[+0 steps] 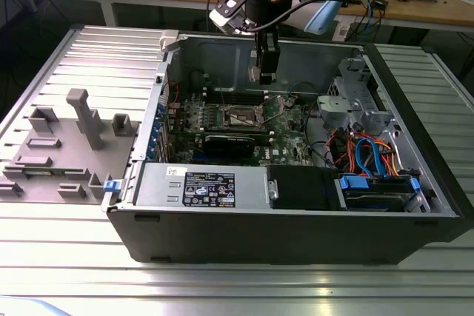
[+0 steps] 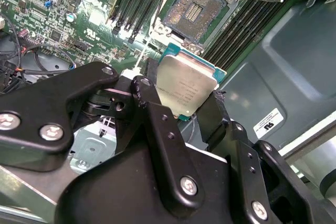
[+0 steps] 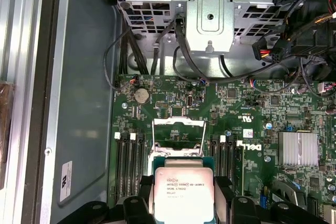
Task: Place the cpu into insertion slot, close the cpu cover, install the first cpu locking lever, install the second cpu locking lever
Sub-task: 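Place the cpu into insertion slot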
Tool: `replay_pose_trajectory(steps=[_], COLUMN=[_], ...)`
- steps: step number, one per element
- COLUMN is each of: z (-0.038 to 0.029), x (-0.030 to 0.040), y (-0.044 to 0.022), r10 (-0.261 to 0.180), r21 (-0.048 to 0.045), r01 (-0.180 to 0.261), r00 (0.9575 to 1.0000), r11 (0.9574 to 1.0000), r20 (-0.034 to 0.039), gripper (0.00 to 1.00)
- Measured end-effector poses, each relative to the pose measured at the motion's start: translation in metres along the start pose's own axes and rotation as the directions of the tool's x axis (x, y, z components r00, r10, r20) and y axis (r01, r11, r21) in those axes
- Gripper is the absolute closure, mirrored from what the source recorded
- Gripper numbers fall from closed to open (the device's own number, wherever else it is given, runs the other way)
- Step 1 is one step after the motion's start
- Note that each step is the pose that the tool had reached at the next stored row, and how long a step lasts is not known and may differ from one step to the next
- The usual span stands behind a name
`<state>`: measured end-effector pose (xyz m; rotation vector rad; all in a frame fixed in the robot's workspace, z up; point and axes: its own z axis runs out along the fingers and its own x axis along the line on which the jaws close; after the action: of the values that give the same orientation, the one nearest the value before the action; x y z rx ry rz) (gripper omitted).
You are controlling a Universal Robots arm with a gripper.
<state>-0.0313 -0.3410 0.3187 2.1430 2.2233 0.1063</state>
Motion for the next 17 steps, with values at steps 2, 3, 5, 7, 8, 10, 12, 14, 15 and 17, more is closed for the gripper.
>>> replay_pose_trajectory(steps=[2, 3, 5, 7, 8, 10, 12, 14, 15, 17], z=[0.0004, 0.0009, 0.0020, 0.0033, 0.0038, 0.0054, 0.0068, 0.0081, 0.0089, 0.0098], x=[0.0000, 0.0000, 0.0000, 0.0000, 0.0000, -0.0001, -0.0001, -0.0001, -0.0001, -0.0001], y=[0.0000, 0.0000, -0.0002, -0.0003, -0.0003, -0.0005, -0.0006, -0.0007, -0.0008, -0.0008], r10=[0.000, 0.000, 0.000, 0.000, 0.000, 0.000, 0.000, 0.000, 0.000, 0.000], r21=[-0.0001, -0.0001, 0.0000, 0.0000, 0.0000, 0.0000, 0.0000, 0.0000, 0.0000, 0.0000], r01=[0.000, 0.000, 0.000, 0.000, 0.000, 0.000, 0.000, 0.000, 0.000, 0.000], r00=[1.0000, 1.0000, 1.0000, 1.0000, 1.0000, 1.0000, 1.0000, 1.0000, 1.0000, 1.0000], r11=[1.0000, 1.0000, 1.0000, 1.0000, 1.0000, 1.0000, 1.0000, 1.0000, 1.0000, 1.0000], r20=[-0.0002, -0.0002, -0.0001, -0.0001, -0.0001, 0.0000, 0.0000, 0.0000, -0.0001, 0.0000], gripper=[0.46, 0.46, 0.46, 0.46, 0.46, 0.46, 0.46, 0.46, 0.46, 0.46])
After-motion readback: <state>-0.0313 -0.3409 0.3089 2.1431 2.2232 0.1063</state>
